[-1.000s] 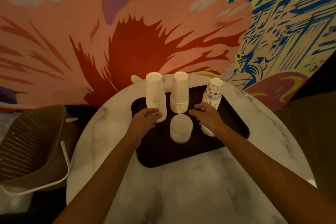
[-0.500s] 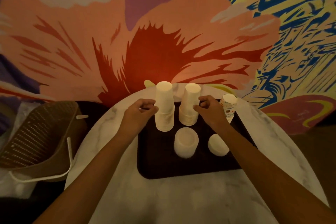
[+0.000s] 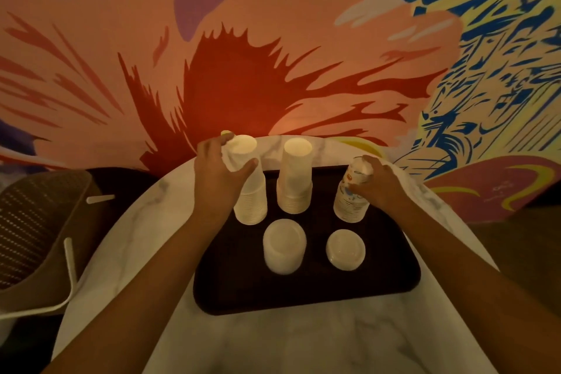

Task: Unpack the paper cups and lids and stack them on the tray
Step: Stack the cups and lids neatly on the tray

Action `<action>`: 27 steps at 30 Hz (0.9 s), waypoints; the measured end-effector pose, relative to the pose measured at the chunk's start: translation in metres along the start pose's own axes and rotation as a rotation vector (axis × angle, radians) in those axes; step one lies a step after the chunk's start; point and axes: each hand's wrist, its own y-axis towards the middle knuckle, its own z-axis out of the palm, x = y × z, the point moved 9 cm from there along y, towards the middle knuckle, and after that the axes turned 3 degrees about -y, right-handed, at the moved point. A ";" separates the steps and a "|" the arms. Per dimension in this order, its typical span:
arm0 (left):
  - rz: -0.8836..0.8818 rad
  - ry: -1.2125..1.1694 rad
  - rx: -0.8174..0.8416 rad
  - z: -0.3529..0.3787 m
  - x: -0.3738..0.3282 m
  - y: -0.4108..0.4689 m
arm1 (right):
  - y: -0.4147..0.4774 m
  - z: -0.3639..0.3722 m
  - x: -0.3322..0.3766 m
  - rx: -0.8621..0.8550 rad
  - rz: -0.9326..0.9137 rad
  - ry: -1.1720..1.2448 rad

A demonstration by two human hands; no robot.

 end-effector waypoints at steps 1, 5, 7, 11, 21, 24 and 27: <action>-0.019 0.013 0.005 0.003 0.003 0.006 | 0.001 0.001 0.000 -0.010 -0.020 0.012; -0.120 0.024 0.069 0.016 0.016 0.023 | 0.000 0.009 0.005 -0.040 -0.040 0.110; -0.126 0.027 0.106 0.022 0.020 0.025 | 0.002 0.015 0.012 -0.031 -0.072 0.120; -0.139 0.010 0.126 0.024 0.026 0.028 | 0.010 0.022 0.024 -0.011 -0.109 0.095; -0.120 0.019 0.194 0.018 0.021 0.027 | 0.014 0.015 0.044 -0.116 -0.142 0.068; -0.117 0.029 0.222 0.019 0.018 0.027 | -0.004 -0.002 0.069 -0.242 -0.265 0.081; -0.111 0.030 0.254 0.021 0.018 0.030 | -0.011 0.004 0.097 -0.139 -0.317 0.187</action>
